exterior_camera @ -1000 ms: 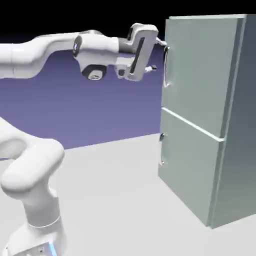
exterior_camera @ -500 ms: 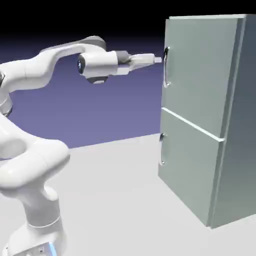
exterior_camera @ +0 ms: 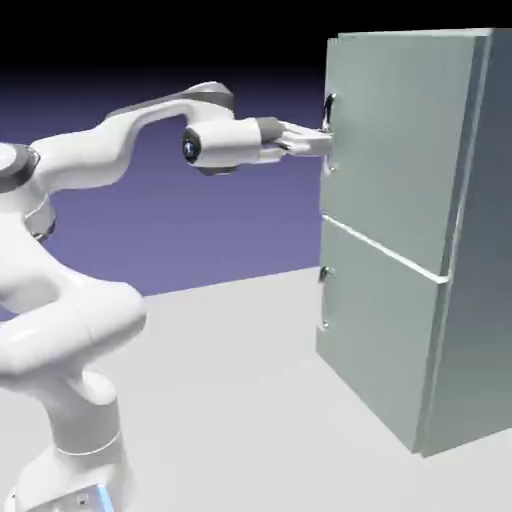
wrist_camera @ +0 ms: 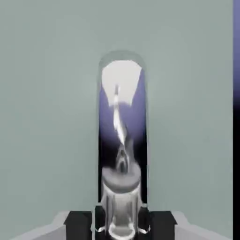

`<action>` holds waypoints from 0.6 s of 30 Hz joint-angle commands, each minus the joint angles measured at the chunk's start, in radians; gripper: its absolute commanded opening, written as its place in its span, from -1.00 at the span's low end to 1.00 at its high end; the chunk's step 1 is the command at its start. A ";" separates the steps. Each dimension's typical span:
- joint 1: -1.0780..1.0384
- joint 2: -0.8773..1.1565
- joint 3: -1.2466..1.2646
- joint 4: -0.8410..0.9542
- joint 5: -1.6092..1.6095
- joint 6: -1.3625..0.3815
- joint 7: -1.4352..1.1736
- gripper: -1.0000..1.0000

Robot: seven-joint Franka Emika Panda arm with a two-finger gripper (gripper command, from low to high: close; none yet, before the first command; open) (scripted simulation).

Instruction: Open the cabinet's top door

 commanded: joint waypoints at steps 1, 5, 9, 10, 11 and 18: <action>0.032 -0.007 -0.026 -0.036 0.002 -0.036 -0.017 -1.00; 0.163 -0.030 -0.144 -0.181 -0.019 -0.177 -0.077 -1.00; 0.288 -0.057 -0.286 -0.320 -0.088 -0.325 -0.123 -1.00; 0.313 -0.064 -0.322 -0.349 -0.110 -0.360 -0.131 -1.00; 0.337 -0.071 -0.358 -0.377 -0.134 -0.394 -0.139 -1.00; 0.439 -0.111 -0.612 -0.515 -0.331 -0.617 -0.177 -1.00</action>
